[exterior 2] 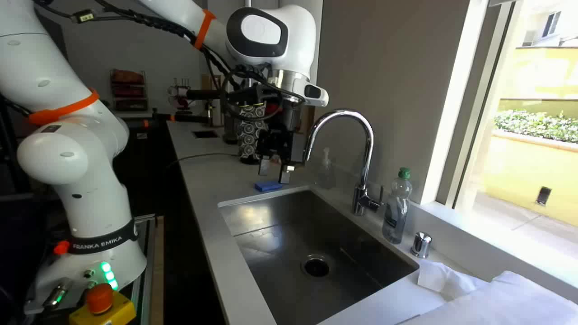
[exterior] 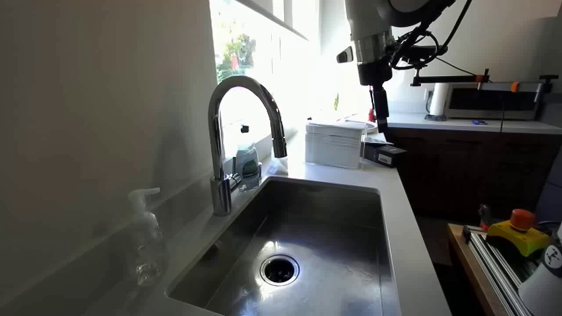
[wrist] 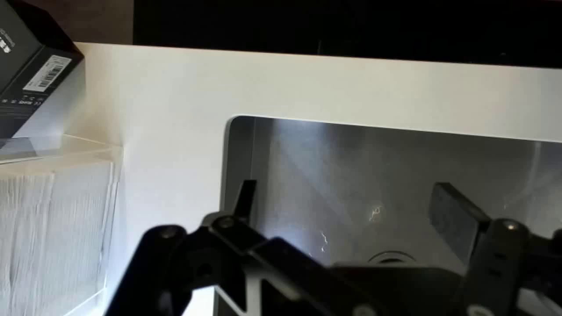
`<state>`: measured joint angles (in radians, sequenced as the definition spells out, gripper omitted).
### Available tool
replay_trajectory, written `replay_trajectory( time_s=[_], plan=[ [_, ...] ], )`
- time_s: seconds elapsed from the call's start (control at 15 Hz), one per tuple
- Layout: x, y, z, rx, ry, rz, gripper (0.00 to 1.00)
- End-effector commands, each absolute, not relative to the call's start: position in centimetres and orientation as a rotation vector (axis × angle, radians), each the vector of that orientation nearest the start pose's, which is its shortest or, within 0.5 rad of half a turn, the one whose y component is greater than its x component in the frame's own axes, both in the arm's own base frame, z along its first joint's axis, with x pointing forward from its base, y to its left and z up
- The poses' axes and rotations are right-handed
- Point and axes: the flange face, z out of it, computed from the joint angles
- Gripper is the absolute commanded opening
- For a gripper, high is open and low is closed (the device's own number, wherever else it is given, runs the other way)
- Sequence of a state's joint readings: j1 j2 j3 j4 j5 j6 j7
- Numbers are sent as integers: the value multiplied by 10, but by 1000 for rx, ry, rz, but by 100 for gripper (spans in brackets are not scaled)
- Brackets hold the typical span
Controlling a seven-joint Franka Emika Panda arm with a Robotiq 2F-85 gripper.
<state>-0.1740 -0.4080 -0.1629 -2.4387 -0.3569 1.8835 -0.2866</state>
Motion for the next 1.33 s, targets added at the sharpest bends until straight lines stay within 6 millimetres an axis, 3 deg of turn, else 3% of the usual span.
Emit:
replay_trajectory(
  time_s=[0.0,0.4,0.47,0.67,0.87,1.27],
  plan=[
    [374,-160,441,-3326,-173,368,100],
    [374,-160,441,-3326,-173,368,100],
    [381,-168,440,-3375,-109,355,100],
    [409,-184,440,-3432,-59,183,100],
    [450,-193,440,-3480,-91,-115,100],
    [525,-191,441,-3471,-161,-568,100]
  ],
)
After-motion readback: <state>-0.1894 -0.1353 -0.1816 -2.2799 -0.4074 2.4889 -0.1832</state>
